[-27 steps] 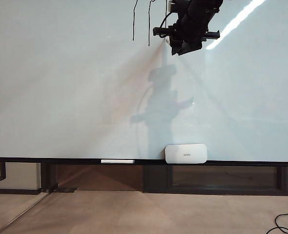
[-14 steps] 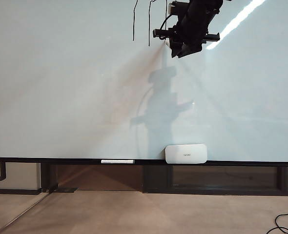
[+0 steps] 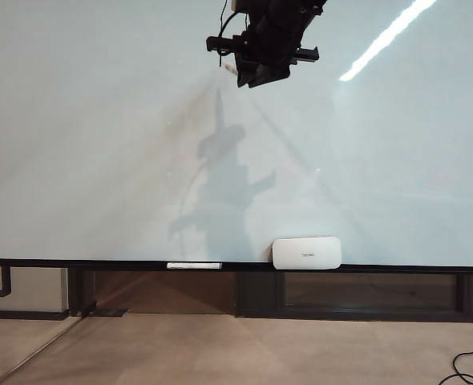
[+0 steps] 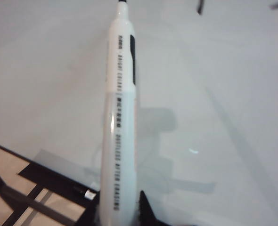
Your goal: Reach to the right to find the marker pen, pick it up, and write the number 10 on the whiteboard.
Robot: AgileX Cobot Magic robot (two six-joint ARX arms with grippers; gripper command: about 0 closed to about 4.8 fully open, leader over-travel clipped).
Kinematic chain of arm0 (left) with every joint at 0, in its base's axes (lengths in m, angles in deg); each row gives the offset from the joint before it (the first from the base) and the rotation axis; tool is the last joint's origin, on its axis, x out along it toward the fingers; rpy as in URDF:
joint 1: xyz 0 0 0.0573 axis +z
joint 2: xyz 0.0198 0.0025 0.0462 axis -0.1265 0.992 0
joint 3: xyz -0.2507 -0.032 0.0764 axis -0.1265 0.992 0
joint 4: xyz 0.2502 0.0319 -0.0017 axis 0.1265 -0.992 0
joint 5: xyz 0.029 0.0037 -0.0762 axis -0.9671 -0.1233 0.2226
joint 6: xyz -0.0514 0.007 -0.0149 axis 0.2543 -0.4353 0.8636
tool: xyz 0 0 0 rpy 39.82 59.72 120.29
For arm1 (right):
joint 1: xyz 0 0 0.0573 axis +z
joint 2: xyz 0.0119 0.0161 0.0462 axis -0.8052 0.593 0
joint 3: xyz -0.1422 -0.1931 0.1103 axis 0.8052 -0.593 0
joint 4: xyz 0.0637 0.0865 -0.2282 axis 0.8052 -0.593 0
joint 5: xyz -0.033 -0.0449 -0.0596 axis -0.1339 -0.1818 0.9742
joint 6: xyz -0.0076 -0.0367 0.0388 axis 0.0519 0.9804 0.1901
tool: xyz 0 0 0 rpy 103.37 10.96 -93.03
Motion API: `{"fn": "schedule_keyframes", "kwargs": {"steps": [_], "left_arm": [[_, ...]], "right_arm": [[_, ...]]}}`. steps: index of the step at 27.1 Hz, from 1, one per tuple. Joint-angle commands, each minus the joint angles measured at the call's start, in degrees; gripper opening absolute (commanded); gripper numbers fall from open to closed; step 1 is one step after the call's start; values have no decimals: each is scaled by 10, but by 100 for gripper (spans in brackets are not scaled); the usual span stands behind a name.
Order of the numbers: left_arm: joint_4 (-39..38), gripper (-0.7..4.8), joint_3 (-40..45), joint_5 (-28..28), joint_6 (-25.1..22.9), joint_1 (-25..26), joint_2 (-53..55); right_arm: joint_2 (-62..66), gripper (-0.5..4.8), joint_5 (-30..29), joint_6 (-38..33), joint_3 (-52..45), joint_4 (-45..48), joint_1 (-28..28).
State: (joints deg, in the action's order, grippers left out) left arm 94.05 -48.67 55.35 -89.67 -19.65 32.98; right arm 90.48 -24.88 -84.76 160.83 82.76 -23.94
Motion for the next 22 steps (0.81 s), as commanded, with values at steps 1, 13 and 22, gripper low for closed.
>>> {"fn": "schedule_keyframes", "kwargs": {"steps": [1,13,22], "left_arm": [[6,-6,-1,3,2,0,-2],[6,-6,-1,11,4,0,-2],[5,-6,-1,10,4,0,-2]], "right_arm": [[-2,-4,13,2,2,20,-1],[0,-4,28,2,2,24,-16],[3,-4,28,2,2,26,-23]]}}
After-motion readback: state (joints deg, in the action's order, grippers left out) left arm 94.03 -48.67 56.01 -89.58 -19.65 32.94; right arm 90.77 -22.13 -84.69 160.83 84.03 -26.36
